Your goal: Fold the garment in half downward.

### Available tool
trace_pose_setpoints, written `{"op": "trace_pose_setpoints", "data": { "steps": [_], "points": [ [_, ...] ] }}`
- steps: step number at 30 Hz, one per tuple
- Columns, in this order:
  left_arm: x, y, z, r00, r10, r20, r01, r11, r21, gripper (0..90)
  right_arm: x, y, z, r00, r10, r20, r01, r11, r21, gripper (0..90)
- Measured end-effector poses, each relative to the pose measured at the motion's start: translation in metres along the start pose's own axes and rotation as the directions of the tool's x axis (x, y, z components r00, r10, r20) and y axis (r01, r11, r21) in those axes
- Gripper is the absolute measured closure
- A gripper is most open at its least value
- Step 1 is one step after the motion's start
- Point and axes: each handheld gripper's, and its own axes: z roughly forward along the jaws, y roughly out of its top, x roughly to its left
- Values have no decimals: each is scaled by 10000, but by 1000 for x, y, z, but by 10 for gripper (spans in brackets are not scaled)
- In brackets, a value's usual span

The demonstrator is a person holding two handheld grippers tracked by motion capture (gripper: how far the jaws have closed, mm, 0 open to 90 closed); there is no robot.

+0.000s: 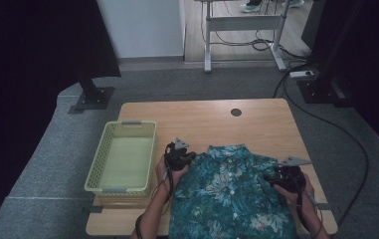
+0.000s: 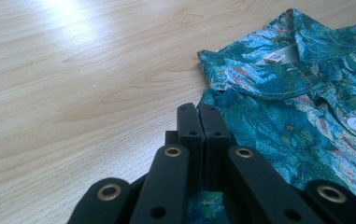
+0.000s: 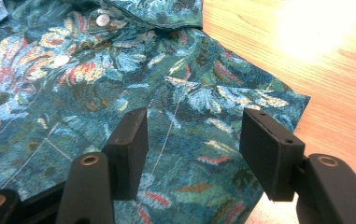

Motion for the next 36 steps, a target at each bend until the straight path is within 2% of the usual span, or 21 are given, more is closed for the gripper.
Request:
{"op": "trace_pose_setpoints", "data": {
  "steps": [11, 24, 36],
  "points": [
    [4, -1, -3, 10000, 10, -6, -10, 10000, -27, 888, -2, 16, 13, 9998, -166, -53, 166, 9999, -20, 416],
    [5, 0, -6, 10000, -23, -43, 23, 10000, -58, 887, -11, 37, 24, 9995, -287, 110, 284, 9993, 250, 410],
    [2, -1, -4, 10000, -73, -31, 73, 10000, -36, 887, -25, 45, 41, 9996, 44, 285, -62, 9979, 648, 401]
  ]
}}
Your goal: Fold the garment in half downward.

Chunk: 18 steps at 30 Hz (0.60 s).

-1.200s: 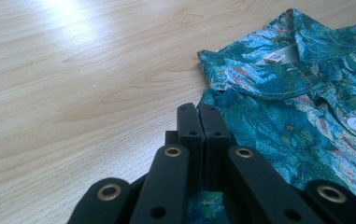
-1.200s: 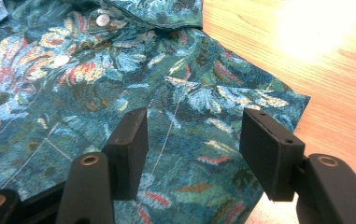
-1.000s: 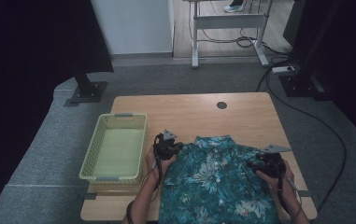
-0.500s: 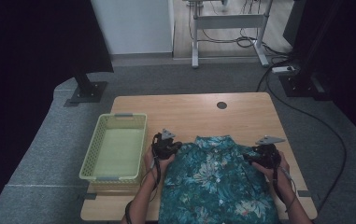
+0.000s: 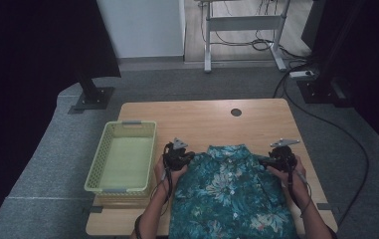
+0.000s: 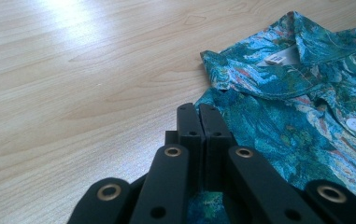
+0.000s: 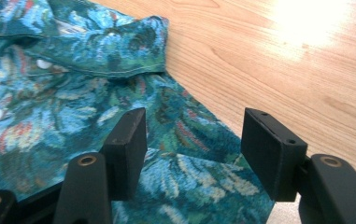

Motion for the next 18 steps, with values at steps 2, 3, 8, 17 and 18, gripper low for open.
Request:
{"op": "trace_pose_setpoints", "data": {
  "steps": [2, 3, 8, 17, 18],
  "points": [
    [0, 0, 0, 10000, 7, -19, -7, 10000, 6, 887, -2, 0, 3, 10000, 31, 68, -32, 10000, 59, 399],
    [-1, 0, 0, 10000, -8, -6, 8, 10000, 4, 888, -3, 1, 4, 9999, 63, 102, -64, 10000, 72, 397],
    [-2, 0, 0, 10000, 14, 11, -14, 10000, 4, 888, -11, -1, 9, 9987, 444, 232, -447, 9989, 154, 389],
    [-2, 0, 0, 10000, 40, 19, -40, 10000, 36, 887, -18, -8, 14, 9969, 624, 487, -642, 9973, 360, 377],
    [-2, 0, 0, 10000, 46, 22, -46, 10000, 30, 887, -19, -9, 14, 9970, 617, 461, -635, 9972, 395, 377]
  ]
}}
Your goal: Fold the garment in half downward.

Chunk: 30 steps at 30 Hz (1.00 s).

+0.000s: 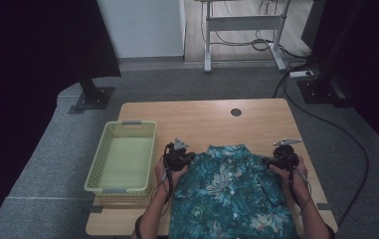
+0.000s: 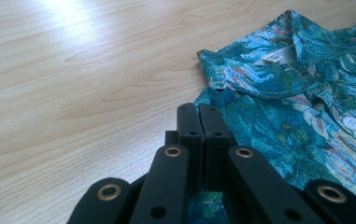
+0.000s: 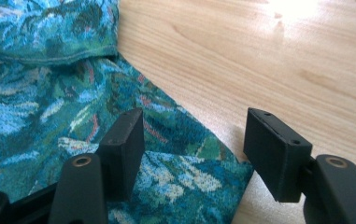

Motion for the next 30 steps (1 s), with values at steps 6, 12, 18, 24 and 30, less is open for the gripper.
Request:
{"op": "trace_pose_setpoints", "data": {
  "steps": [6, 12, 18, 24, 30],
  "points": [
    [0, -1, 0, 10000, 15, 2, -15, 10000, -10, 888, 0, -5, 0, 9999, 4, -118, -5, 10000, -54, 376],
    [0, -1, 0, 10000, -39, 13, 39, 10000, -2, 888, 1, -5, -3, 9993, -300, -235, 303, 9994, 154, 377],
    [-1, -3, 2, 10000, -8, 24, 8, 10000, 36, 887, -1, -8, -5, 9986, -379, -358, 386, 9990, 202, 393],
    [-1, -5, 3, 10000, -9, 15, 8, 10000, 58, 888, 3, -13, -7, 9982, -523, -287, 519, 9985, -152, 517],
    [-1, -8, 1, 10000, -64, -18, 64, 10000, 14, 888, 9, -14, -9, 9969, -569, -535, 557, 9982, -227, 739]
  ]
}}
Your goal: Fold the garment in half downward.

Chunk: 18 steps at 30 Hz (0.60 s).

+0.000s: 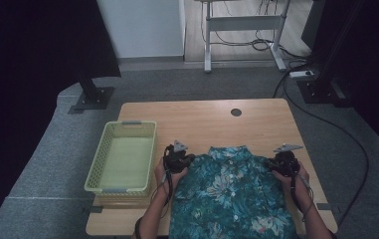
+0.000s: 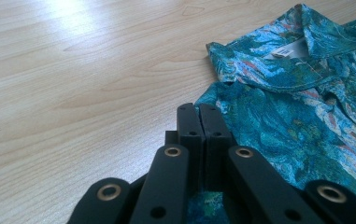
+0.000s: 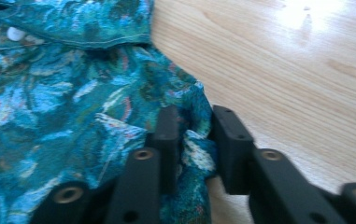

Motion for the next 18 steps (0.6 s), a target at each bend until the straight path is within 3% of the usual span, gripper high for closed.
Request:
{"op": "trace_pose_setpoints", "data": {
  "steps": [4, 9, 11, 18],
  "points": [
    [0, 0, -1, 10000, 42, -5, -42, 10000, -37, 888, 2, 1, 0, 9999, 69, -138, -67, 9999, 110, 811],
    [-1, 0, -2, 10000, 63, -16, -64, 9999, -118, 888, 3, 2, 0, 9997, 122, -225, -118, 9998, 186, 836],
    [0, 0, -3, 10000, 99, -13, -99, 9998, -154, 888, 5, 2, -1, 9999, -96, -81, 98, 9997, 238, 846],
    [-2, 5, -7, 9999, 134, -82, -136, 9994, -328, 889, 6, 2, -10, 9999, -20, -167, 17, 9998, -184, 860]
  ]
}}
